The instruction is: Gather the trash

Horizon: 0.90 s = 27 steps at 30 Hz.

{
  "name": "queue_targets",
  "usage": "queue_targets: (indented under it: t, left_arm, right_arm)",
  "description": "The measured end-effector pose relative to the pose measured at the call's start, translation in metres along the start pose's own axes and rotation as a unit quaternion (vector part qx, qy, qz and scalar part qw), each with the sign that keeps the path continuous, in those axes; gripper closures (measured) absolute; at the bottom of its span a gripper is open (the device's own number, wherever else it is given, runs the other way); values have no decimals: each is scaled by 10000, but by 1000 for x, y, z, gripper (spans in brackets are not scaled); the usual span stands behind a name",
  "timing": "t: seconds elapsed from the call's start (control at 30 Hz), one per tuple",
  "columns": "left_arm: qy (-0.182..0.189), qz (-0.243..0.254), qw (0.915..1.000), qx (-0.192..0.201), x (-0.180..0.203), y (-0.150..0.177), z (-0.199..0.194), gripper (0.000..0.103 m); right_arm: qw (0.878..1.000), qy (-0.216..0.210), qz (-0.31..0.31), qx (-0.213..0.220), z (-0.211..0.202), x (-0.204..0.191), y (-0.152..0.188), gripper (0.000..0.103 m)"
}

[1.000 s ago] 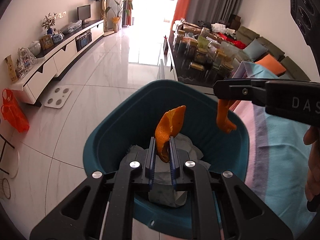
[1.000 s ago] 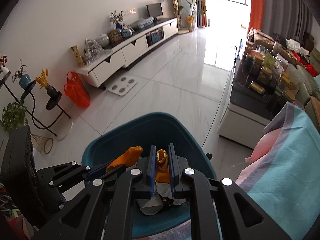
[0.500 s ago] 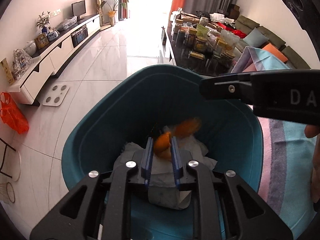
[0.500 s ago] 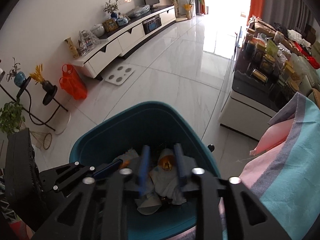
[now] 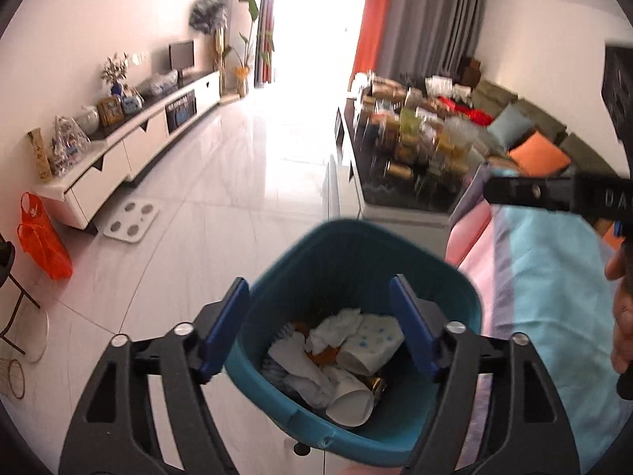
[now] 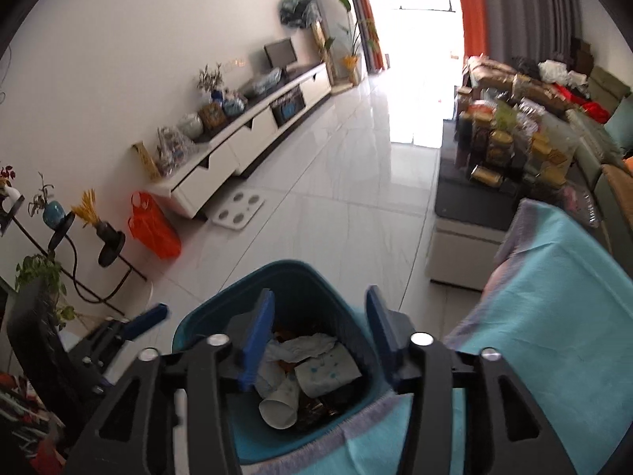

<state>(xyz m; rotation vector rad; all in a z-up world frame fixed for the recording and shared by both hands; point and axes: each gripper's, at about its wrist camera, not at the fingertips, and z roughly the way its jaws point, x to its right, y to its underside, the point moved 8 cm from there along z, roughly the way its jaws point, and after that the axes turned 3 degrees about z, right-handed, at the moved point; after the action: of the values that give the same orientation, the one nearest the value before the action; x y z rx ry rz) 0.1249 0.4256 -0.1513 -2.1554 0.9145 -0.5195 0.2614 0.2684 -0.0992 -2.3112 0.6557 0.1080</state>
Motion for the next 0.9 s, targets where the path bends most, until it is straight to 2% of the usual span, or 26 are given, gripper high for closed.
queue_targets:
  t: [0.07, 0.17, 0.23, 0.33, 0.5, 0.7, 0.9]
  left_arm:
    - [-10, 19, 9998, 179, 0, -5, -17, 15]
    - [50, 50, 9987, 509, 11, -17, -46, 6]
    - [136, 122, 9974, 691, 20, -24, -63, 6]
    - [230, 270, 9955, 882, 33, -32, -86, 6]
    - [504, 424, 9915, 1124, 63, -40, -117, 6]
    - [862, 717, 9847, 1332, 112, -40, -148, 6]
    - [1247, 1022, 9742, 1581, 167, -36, -176, 6]
  right_arm:
    - [9998, 55, -7, 210, -18, 6, 0, 42]
    - [9987, 213, -56, 460, -42, 14, 3, 32]
    - [9971, 394, -145, 630, -59, 22, 6, 22]
    - [9946, 591, -148, 846, -81, 36, 11, 14]
    - [9887, 881, -29, 1210, -123, 62, 23, 7]
    - [9772, 1368, 49, 1625, -171, 88, 46, 7]
    - [9582, 1900, 292, 2120, -229, 120, 84, 7]
